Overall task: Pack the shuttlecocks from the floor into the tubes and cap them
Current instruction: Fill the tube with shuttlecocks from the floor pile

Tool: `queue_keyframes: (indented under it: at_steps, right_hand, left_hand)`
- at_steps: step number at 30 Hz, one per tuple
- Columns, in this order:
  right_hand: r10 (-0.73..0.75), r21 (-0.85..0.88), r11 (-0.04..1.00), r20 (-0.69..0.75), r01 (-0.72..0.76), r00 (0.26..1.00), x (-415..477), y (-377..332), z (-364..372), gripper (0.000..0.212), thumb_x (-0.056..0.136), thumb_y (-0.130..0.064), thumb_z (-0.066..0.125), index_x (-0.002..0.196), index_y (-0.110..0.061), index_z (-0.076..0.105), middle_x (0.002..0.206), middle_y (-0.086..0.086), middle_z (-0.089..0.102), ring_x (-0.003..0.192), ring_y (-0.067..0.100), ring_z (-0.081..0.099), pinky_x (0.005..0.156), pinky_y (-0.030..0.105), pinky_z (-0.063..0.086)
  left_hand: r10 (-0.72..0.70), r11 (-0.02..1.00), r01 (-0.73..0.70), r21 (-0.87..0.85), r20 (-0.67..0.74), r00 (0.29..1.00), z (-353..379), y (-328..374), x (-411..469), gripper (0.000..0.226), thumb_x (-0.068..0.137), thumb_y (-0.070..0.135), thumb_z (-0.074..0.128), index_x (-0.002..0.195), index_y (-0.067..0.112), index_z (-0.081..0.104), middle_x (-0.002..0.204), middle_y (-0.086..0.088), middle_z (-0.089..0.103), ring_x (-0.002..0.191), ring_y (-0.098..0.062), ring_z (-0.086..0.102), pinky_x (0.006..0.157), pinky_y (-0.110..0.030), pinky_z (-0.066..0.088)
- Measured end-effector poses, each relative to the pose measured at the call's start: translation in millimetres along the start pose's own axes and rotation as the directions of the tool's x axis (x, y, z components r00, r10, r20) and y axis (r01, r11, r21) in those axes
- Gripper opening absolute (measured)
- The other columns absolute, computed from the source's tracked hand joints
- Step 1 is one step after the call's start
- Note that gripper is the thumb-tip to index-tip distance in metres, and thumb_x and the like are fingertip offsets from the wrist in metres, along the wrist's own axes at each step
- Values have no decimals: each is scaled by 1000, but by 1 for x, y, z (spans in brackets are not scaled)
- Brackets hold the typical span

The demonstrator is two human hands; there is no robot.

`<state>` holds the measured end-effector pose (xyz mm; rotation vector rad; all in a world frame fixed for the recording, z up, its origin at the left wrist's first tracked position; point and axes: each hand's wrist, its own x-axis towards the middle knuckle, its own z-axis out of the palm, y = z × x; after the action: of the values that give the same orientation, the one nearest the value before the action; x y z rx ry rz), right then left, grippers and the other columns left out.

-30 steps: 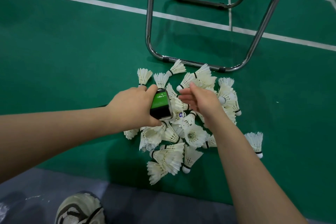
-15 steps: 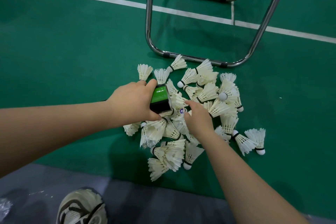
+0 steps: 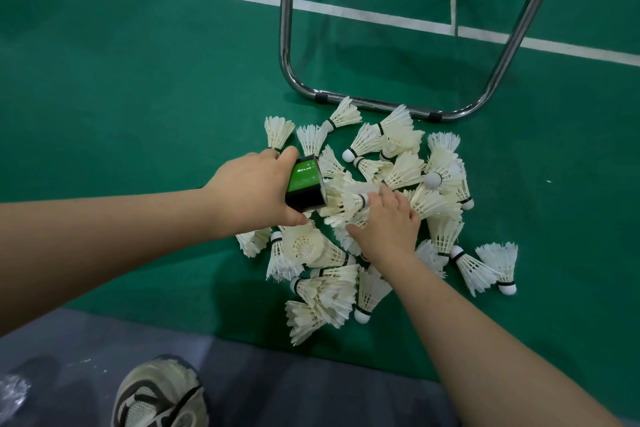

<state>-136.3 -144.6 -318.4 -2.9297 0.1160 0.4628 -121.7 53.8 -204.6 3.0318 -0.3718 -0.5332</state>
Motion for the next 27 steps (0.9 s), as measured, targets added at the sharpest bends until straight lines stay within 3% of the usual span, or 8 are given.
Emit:
queue_keyframes:
  at_steps: [2,5,9,13,17,23,25,27]
  right_hand:
    - [47,64,997,-37,-45,998,0,2,1,63,85,-40,59,139,-22,33,156,-2,15,142,22,10,112,45,16]
    - [109,130,987,-72,-99,991,4,8,2,43,88,-25,52,131,-23,47,151,-3,26,140,22,17,111,44,18]
    - [187,249,956,-112,-154,976,10,16,2,26,90,-38,52,104,-22,67,131,-5,51,126,21,34,99,41,29]
    - [228,481,868,-164,-123,960,12,12,-9,22,91,-38,50,89,-23,65,108,-5,58,110,19,44,87,36,36]
    - [297,809,574,-60,-128,953,11,3,-25,23,95,-27,42,83,-12,55,75,-3,50,73,16,45,61,29,36]
    - [318,940,245,154,-238,936,12,-6,-35,20,95,-26,43,87,-15,58,84,1,56,80,18,49,70,31,39]
    - [313,940,46,307,-337,899,14,-8,-37,17,94,-24,47,84,-17,58,91,6,59,84,20,52,70,30,41]
    - [249,883,-237,458,-404,853,13,-10,-42,12,94,-19,52,96,-13,62,94,7,64,81,20,60,59,26,48]
  left_hand:
    - [3,1000,-3,6,1,1000,1,0,1,78,67,66,67,122,20,36,100,0,52,84,-21,52,66,-35,50]
    - [3,1000,-3,5,2,1000,1,0,1,79,67,67,66,123,20,36,98,0,51,83,-21,53,66,-35,51]
    - [2,1000,-2,-4,8,1000,0,0,-1,79,67,66,67,124,20,35,93,3,46,82,-20,51,66,-34,50]
    - [2,1000,-2,-13,8,1000,-1,0,-2,77,68,65,67,122,20,36,93,3,46,82,-20,52,65,-34,50]
    - [10,1000,-10,-14,-3,1000,-3,0,-2,76,67,64,68,121,20,36,91,3,46,82,-21,53,66,-35,51]
    - [17,1000,-17,-22,-14,1000,-3,1,-2,76,67,64,68,120,20,36,90,3,45,83,-22,54,69,-37,52]
    - [12,1000,-13,-24,-13,1000,-3,0,-3,75,67,64,68,119,20,36,88,4,44,82,-21,52,67,-36,51]
    - [9,1000,-10,-26,-17,1000,-3,0,-4,73,67,63,68,117,20,37,87,4,43,81,-21,52,66,-34,50]
